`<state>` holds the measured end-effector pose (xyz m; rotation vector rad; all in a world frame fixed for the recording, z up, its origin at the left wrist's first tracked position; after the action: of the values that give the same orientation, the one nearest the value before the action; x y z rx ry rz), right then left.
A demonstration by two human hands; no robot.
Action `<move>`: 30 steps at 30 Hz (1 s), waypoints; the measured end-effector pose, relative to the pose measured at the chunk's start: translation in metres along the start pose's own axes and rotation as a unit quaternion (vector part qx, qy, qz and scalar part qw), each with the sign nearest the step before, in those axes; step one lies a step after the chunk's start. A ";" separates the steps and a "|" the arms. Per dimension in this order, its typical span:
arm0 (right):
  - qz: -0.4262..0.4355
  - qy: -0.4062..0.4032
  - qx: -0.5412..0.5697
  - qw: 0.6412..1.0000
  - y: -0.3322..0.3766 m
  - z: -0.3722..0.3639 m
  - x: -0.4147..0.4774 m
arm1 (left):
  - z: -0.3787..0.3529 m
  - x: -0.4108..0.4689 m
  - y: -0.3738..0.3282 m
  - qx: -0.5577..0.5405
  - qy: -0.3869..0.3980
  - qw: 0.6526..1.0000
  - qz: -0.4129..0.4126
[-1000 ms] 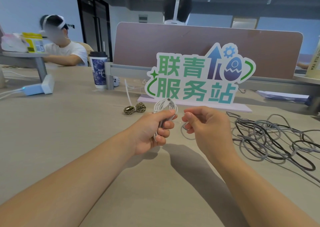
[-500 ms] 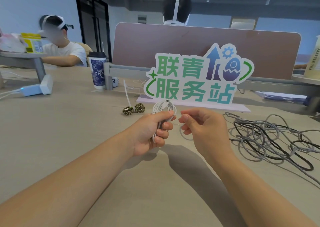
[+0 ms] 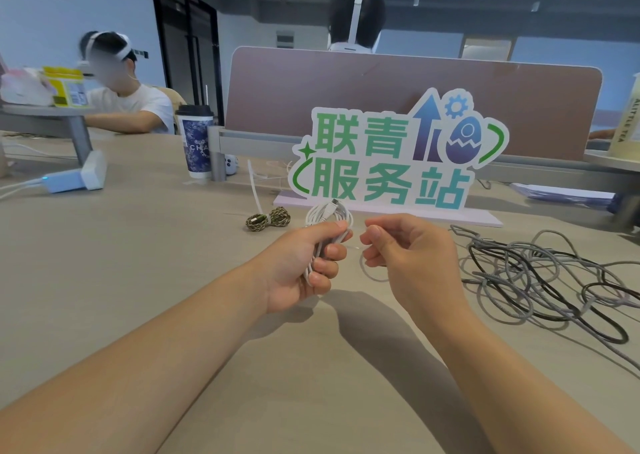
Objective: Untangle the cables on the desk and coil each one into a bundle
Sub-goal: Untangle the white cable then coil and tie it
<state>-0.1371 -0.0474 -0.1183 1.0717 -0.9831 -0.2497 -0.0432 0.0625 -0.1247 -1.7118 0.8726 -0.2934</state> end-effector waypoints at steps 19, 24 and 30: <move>0.051 0.007 -0.052 0.997 -0.006 0.000 0.001 | 0.001 0.001 0.001 0.027 -0.012 1.000 0.000; 0.095 0.003 -0.101 0.990 -0.010 -0.001 0.001 | 0.001 0.003 0.005 0.064 -0.013 0.998 0.005; 0.059 0.012 -0.107 0.992 -0.014 -0.002 0.002 | 0.002 0.002 0.000 -0.011 0.012 1.000 0.022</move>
<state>-0.1306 -0.0546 -0.1287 0.8172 -0.9711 -0.2379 -0.0406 0.0630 -0.1260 -1.7104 0.9329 -0.2768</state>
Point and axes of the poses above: each hand's wrist, its own x-axis towards the middle knuckle, its own z-axis out of the back of the hand, y = z × x, the point moved 1 cm from there along x, towards the middle knuckle, and after that the axes turned 9 degrees about -y, right-handed, at the moved point
